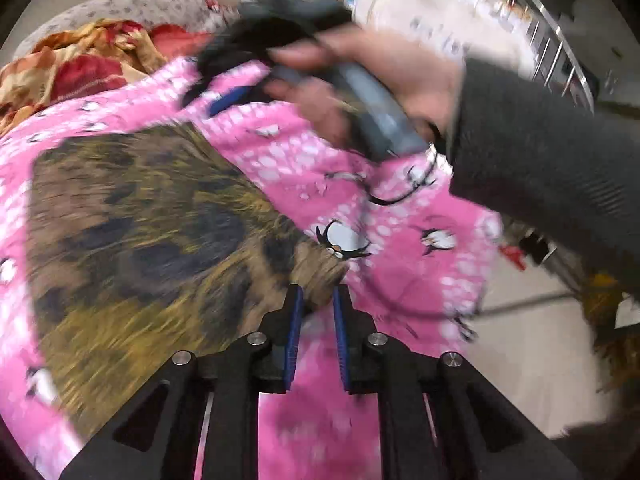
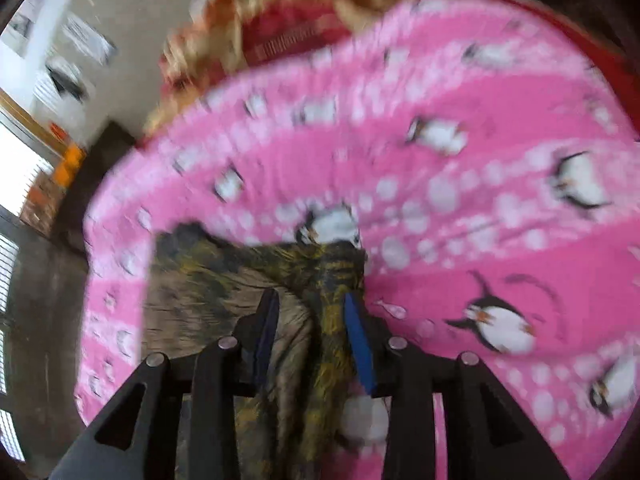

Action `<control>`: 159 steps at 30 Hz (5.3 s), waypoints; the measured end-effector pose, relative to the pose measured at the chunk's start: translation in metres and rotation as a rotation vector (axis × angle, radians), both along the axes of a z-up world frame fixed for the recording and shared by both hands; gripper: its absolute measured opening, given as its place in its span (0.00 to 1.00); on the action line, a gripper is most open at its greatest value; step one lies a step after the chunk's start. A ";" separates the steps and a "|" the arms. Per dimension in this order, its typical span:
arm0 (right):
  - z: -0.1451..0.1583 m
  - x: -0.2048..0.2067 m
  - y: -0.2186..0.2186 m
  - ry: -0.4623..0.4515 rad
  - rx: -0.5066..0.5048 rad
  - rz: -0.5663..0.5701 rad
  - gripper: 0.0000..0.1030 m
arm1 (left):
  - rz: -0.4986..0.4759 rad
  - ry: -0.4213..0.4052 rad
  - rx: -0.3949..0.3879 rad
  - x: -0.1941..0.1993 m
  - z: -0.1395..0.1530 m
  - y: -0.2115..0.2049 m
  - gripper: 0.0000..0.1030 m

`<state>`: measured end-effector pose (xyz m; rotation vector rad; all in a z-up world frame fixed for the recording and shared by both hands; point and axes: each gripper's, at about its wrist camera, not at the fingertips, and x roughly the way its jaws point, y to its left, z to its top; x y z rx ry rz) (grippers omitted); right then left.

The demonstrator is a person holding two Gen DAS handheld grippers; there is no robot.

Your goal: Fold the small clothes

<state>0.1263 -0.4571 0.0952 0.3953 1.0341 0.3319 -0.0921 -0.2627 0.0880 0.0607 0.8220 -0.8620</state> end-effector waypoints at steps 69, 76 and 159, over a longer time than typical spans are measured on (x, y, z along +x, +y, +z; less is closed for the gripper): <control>-0.061 -0.092 0.011 -0.116 0.174 0.062 0.95 | 0.489 0.231 -0.268 0.148 -0.058 0.146 0.63; -0.063 -0.050 0.036 -0.135 0.198 0.172 0.95 | 0.355 0.288 -0.307 0.165 -0.069 0.129 0.64; -0.017 -0.172 0.227 -0.315 -0.283 0.358 0.51 | 0.694 0.028 -0.047 0.058 -0.078 0.240 0.13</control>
